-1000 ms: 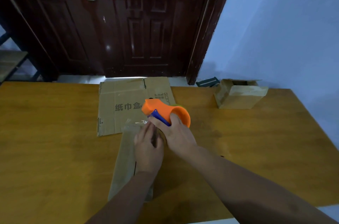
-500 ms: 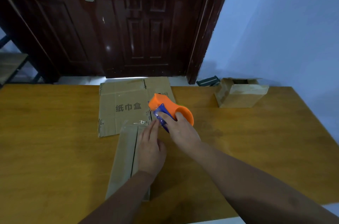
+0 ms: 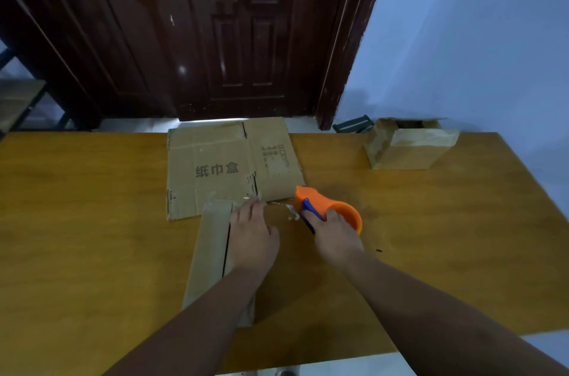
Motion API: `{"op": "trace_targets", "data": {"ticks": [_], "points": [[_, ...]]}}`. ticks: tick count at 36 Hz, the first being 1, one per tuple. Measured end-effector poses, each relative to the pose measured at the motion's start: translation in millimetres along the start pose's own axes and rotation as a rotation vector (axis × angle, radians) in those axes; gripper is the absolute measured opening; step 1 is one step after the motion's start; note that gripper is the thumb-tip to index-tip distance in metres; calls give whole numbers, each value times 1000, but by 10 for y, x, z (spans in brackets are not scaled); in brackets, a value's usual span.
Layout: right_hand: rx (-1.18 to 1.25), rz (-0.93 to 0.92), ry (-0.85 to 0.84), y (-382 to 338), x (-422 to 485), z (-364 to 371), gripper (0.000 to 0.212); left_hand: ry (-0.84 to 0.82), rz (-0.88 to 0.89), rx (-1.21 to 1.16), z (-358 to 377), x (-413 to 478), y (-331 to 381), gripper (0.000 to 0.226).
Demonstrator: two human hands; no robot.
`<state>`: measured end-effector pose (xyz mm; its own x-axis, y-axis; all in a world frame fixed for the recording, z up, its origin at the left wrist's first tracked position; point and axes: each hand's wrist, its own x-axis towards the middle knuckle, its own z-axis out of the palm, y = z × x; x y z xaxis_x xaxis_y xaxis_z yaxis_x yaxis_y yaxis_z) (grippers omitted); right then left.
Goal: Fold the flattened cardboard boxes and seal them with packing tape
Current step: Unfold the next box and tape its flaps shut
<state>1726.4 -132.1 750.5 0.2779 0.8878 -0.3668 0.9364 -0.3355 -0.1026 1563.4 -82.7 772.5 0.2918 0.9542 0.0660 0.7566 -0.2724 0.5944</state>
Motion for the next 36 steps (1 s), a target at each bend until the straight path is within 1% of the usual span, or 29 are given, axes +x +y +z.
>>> {"op": "trace_targets", "data": {"ticks": [3, 7, 11, 13, 15, 17, 20, 23, 25, 27, 28, 29, 31, 33, 34, 36], "points": [[-31, 4, -32, 63, 3, 99, 65, -31, 14, 125, 13, 20, 5, 52], [-23, 31, -97, 84, 18, 148, 65, -30, 19, 86, 6, 21, -15, 50], [-15, 72, -112, 67, 29, 169, 68, 1, 40, 69, -7, -11, -21, 50], [-17, 88, -102, 60, 36, 186, 69, -44, 91, 169, 1, 6, -54, 51], [-21, 94, -100, 39, 54, 198, 71, -140, 187, 320, -6, 16, -102, 49], [-20, 103, -123, 17, 75, 200, 74, -183, 224, 377, -14, 13, -162, 48], [4, 71, -153, 25, 82, 214, 75, -175, 261, 420, -37, -21, -209, 47], [1, 14, -171, 56, 77, 220, 71, -123, 287, 379, -44, -65, -188, 38], [1, 6, -172, 71, 82, 206, 68, -95, 253, 327, -57, -80, -166, 32], [10, 0, -183, 87, 80, 197, 66, -38, 211, 250, -77, -87, -171, 33], [9, -8, -190, 98, 77, 197, 66, 16, 170, 222, -84, -80, -174, 36], [6, -16, -196, 108, 74, 201, 68, 87, 104, 214, -95, -72, -180, 39], [10, -27, -197, 127, 72, 214, 71, 196, -102, 213, -116, -47, -173, 45], [34, -16, -178, 143, 56, 226, 71, 220, -262, 206, -130, -16, -136, 52], [19, -19, -121, 141, 39, 231, 67, 201, -298, 210, -129, -5, -117, 54], [-78, -35, 82, 106, -13, 225, 57, 157, -323, 233, -127, 19, -97, 54]]}}
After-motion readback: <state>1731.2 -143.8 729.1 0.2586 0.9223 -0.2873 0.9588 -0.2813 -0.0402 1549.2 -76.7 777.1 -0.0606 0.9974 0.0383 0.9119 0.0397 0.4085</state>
